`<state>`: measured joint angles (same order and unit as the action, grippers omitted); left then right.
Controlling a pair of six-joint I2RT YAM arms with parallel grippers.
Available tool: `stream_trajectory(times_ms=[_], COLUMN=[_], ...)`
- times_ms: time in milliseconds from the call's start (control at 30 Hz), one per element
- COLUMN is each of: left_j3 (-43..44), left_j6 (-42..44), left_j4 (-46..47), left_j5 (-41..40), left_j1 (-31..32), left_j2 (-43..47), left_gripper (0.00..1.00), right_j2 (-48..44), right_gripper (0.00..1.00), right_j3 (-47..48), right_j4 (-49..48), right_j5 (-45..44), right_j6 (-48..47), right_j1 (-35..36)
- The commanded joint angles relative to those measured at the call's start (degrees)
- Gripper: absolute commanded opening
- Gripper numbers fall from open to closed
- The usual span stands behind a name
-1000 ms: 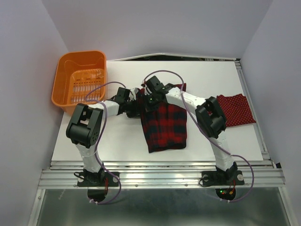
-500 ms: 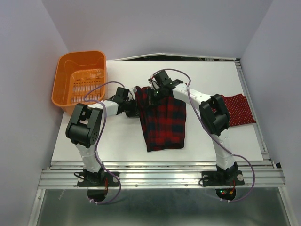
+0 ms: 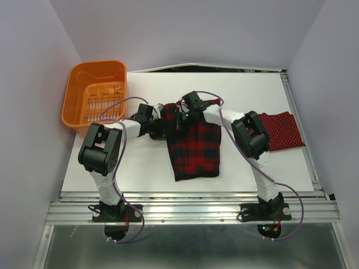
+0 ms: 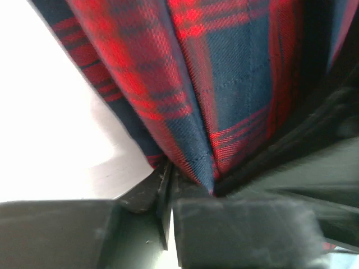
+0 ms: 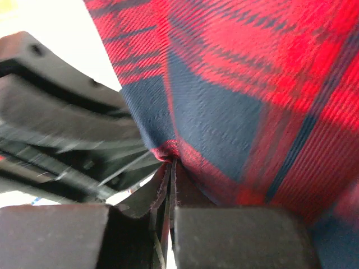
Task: Fold and stack the skirts
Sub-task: Fold the skirt
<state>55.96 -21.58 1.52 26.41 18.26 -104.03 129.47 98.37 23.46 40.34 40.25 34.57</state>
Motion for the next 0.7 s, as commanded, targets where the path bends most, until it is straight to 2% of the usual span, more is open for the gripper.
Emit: stream_trajectory(times_ms=[0,100,167,200,233,300,333,367,400,433,467,600,667], left_j3=[-0.5,-0.5,-0.2,-0.1,-0.1,-0.5,-0.7,-0.9,-0.8,-0.8,-0.7,-1.4,-4.3], left_j6=[2.7,5.1,7.7,8.6,9.1,11.2,11.8,12.7,14.3,15.4,16.9,32.7,44.0], left_j4=[-3.7,-8.2,-10.3,-12.2,-12.9,-13.6,-13.9,-14.2,-14.8,-15.0,-15.2,-16.4,-15.8], left_j5=[-1.5,-0.5,0.5,1.0,1.4,2.8,2.9,2.5,1.7,1.1,0.6,-6.7,-9.5], left_j1=[-1.0,-2.7,-3.3,-3.3,-3.3,-3.2,-3.2,-3.0,-2.6,-2.3,-1.9,3.5,5.7], left_j2=[2.0,5.2,8.3,9.5,12.3,15.3,18.2,19.6,21.0,23.8,25.0,32.9,39.0], left_gripper=[0.23,0.28,0.33,0.39,0.42,0.50,0.56,0.59,0.77,0.87,0.97,0.99,0.99], right_j2=[3.6,5.4,5.7,5.3,4.7,3.3,1.5,0.4,-0.9,-4.2,-5.8,-14.8,-20.0], right_gripper=[0.04,0.08,0.16,0.23,0.38,0.53,0.71,0.80,0.90,1.00,1.00,1.00,1.00], right_j3=[-0.9,1.7,3.8,4.3,5.2,6.2,6.7,7.7,7.8,7.6,7.4,3.0,0.6], right_j4=[-3.4,-3.2,-3.2,-3.2,-3.3,-3.2,-3.2,-3.1,-3.1,-3.1,-3.1,0.2,6.9], right_j5=[3.1,4.0,5.2,6.5,7.0,9.5,10.4,11.2,11.6,11.6,11.8,11.5,10.5], right_j6=[0.4,-0.6,-1.4,-1.7,-2.2,-3.8,-4.5,-5.8,-6.6,-7.5,-8.7,-20.8,-28.3], right_j1=[-0.5,-1.2,-1.8,-2.4,-2.4,-2.9,-2.9,-2.9,-2.9,-2.9,-2.9,-3.5,-3.5])
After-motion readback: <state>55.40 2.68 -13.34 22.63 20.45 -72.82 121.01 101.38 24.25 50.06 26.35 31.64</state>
